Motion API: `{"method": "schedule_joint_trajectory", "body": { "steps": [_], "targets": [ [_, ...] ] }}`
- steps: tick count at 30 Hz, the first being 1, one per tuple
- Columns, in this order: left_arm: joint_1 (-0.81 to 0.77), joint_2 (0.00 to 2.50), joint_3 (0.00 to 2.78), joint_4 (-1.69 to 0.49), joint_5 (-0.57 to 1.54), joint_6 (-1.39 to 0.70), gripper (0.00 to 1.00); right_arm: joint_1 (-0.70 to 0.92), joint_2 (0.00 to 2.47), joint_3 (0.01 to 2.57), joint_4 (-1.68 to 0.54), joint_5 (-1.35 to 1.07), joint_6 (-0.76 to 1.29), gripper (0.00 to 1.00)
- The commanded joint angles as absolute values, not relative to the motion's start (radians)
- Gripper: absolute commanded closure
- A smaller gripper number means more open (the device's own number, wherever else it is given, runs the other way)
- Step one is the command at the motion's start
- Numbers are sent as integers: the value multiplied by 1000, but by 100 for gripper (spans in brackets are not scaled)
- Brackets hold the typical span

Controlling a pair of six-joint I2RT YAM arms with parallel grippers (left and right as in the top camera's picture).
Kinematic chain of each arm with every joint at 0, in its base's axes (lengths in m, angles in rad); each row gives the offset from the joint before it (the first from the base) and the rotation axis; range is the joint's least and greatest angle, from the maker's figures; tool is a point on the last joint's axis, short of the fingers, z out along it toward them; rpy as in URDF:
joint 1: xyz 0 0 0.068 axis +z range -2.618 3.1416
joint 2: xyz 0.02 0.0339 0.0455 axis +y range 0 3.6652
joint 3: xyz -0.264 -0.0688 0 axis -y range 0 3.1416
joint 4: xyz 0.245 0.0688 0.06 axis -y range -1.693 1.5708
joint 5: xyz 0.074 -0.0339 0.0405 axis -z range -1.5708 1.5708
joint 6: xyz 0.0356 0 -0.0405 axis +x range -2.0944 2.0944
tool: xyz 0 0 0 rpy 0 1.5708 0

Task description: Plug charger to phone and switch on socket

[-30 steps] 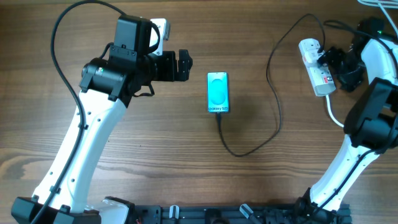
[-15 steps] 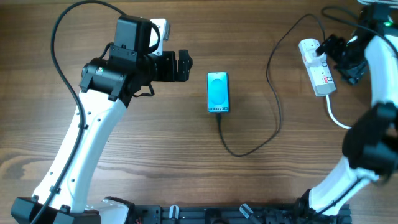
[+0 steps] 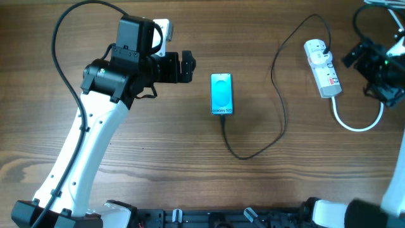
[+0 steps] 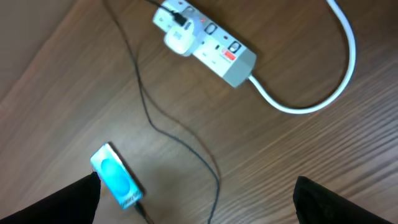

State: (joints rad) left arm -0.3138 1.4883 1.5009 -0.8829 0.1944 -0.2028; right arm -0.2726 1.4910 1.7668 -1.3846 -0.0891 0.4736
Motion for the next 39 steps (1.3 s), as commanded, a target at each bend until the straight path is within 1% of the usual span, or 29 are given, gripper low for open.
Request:
{"method": "schedule_joint_trajectory", "body": {
  "steps": [1,7,10,14,17,21,39],
  "targets": [
    [-308,1488,1501,-881,184,-190,0,-213,1349,1674,-1394,-82,445,0],
    [-308,1488,1501,-881,184,-190,0,-132,1092,1423,-1340,-83,449,0],
    [-308,1488,1501,-881,184,-190,0,-121,953,1292,-1316,-83,476,0],
    [-308,1488,1501,-881,184,-190,0,-121,801,1180,-1281,-83,480,0],
    [-308,1488,1501,-881,184,-190,0,-121,739,1163,-1277,-83,510,0],
    [-308,1488,1501,-881,184,-190,0,-121,723,1163,-1277,-83,555,0],
    [-308,1488,1501,-881,184,-190,0,-121,726,1163,-1279,-83,554,0]
  ]
}}
